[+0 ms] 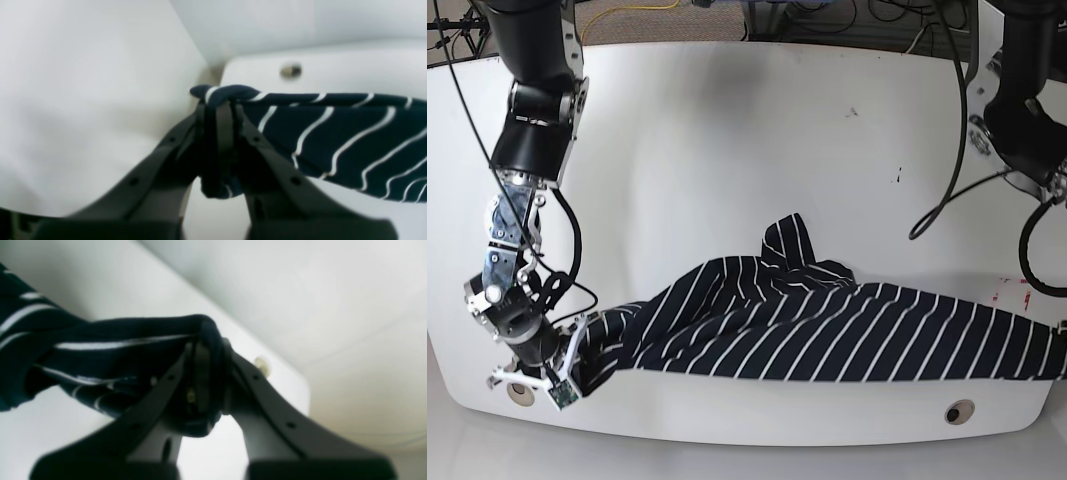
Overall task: Fold the T-shirt properly
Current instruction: 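Lift the striped shirt with both grippers and swing it up, then lay the shirt down, stretching it between both grippers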
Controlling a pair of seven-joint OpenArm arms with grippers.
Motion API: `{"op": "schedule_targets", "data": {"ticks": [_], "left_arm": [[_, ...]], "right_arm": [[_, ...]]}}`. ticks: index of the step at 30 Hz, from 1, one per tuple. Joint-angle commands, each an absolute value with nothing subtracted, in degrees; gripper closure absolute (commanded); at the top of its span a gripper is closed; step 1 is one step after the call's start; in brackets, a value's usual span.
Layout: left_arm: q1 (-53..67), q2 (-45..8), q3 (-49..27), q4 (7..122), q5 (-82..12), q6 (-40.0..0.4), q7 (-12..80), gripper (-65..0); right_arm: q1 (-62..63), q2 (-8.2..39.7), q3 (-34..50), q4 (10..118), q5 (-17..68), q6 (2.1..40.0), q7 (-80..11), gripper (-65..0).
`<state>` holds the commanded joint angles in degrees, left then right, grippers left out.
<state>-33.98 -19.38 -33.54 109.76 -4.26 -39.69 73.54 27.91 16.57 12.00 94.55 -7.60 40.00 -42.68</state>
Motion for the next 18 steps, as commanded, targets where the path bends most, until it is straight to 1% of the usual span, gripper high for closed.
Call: {"op": "schedule_targets", "data": {"ticks": [5, 8, 13, 18], "left_arm": [[-25.1, -15.9, -37.2, 109.8, -4.3, -40.0, 73.4, 0.0], [-20.4, -15.3, -39.2, 110.4, -4.3, -40.0, 73.4, 0.0], [-12.6, -15.0, -39.9, 111.3, -4.3, -40.0, 73.3, 0.0], [-5.4, -12.9, -40.1, 111.3, -4.2, -40.0, 73.3, 0.0]], "right_arm": [[20.6, 14.9, 16.5, 96.0, -7.6, 40.0, -42.7, -1.4], [17.1, 13.9, 18.5, 96.0, -7.6, 40.0, -42.6, -1.4], [12.3, 11.3, 22.7, 96.0, -7.7, 40.0, -42.6, -1.4], [8.0, 9.6, 24.8, 95.9, -7.8, 40.0, -42.6, -1.4]]}}
